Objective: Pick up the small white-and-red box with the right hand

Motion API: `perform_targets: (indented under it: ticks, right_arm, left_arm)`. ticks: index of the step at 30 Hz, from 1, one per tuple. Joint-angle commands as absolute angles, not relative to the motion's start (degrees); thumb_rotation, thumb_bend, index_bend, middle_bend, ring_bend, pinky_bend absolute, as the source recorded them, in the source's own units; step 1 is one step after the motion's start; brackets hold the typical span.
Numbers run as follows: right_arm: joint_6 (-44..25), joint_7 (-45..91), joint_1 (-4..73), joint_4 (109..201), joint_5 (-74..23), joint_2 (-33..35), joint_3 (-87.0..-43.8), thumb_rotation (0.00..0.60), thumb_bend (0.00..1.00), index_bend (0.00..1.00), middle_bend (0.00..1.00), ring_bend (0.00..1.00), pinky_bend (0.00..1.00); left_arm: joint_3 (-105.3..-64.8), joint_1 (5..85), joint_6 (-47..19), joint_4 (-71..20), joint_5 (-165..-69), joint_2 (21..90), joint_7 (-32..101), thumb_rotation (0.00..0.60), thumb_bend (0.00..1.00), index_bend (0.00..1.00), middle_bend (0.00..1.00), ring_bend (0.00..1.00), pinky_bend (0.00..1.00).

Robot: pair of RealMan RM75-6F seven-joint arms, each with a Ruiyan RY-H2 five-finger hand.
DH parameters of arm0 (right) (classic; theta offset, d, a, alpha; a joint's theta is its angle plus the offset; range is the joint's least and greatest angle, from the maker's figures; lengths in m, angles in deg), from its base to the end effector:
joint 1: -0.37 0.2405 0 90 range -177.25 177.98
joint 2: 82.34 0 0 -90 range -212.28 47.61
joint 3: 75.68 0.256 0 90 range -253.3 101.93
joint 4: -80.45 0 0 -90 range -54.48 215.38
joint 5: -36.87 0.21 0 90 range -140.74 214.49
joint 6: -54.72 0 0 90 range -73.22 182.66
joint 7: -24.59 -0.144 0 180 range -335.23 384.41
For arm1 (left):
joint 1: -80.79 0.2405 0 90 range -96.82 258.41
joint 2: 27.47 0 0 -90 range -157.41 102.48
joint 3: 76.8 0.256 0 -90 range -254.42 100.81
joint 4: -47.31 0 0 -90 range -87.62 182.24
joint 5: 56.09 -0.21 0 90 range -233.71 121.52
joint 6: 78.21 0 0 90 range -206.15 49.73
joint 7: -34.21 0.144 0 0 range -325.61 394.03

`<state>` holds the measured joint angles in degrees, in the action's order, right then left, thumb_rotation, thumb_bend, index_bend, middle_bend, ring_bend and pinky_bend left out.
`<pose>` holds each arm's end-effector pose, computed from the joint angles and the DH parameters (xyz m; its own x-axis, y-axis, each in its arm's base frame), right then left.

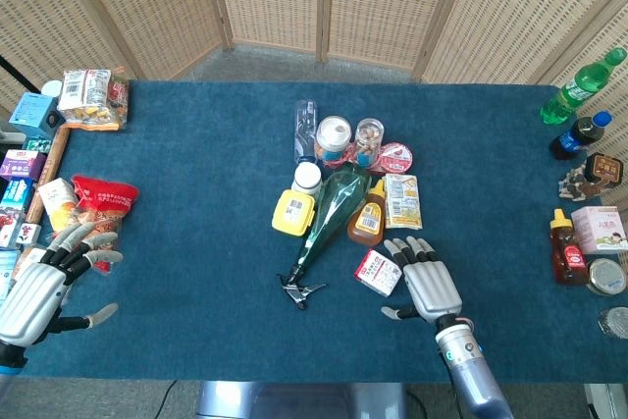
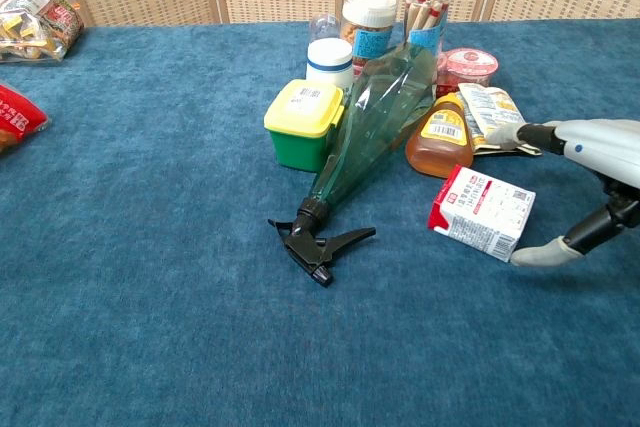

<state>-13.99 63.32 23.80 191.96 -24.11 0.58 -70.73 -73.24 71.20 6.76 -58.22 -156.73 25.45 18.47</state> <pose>-0.1740 -0.2280 0.0129 0.3929 -0.3505 0.8502 -0.9191 -0.1794 0.3508 -0.2414 0.1704 0.1714 0.1421 0.1646 0.9761 0.9542 -0.2850 -0.0909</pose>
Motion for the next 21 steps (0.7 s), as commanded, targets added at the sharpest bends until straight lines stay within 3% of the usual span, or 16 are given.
perform_targets:
  ticks: [1, 12, 18, 21]
  right_arm:
    - [-13.57, 63.92, 24.68, 191.68, -22.67, 1.27, -70.37, 0.474, 0.00, 0.00, 0.00, 0.00, 0.04]
    - [-13.96, 66.65, 27.39, 190.90, -17.72, 3.78, -69.49, 0.475, 0.00, 0.00, 0.00, 0.00, 0.06]
    - [-15.08, 66.45, 28.34, 190.48, -15.65, 4.93, -68.40, 0.477, 0.00, 0.00, 0.01, 0.00, 0.25]
    - [-15.97, 66.55, 28.69, 189.71, -14.63, 6.15, -68.05, 0.475, 0.00, 0.00, 0.08, 0.05, 0.36]
  left_arm:
    - [-73.18, 71.30, 6.88, -58.04, -156.67, 25.43, 18.33, 0.600, 0.24, 0.31, 0.20, 0.00, 0.00]
    - [-73.00, 71.78, 7.70, -56.78, -156.49, 25.68, 17.14, 0.600, 0.24, 0.31, 0.20, 0.00, 0.00]
    - [-72.88, 72.34, 8.58, -56.42, -156.44, 25.56, 16.82, 0.600, 0.24, 0.31, 0.20, 0.00, 0.00]
    - [-72.74, 72.52, 8.70, -56.34, -156.45, 25.53, 16.80, 0.600, 0.24, 0.31, 0.20, 0.00, 0.00]
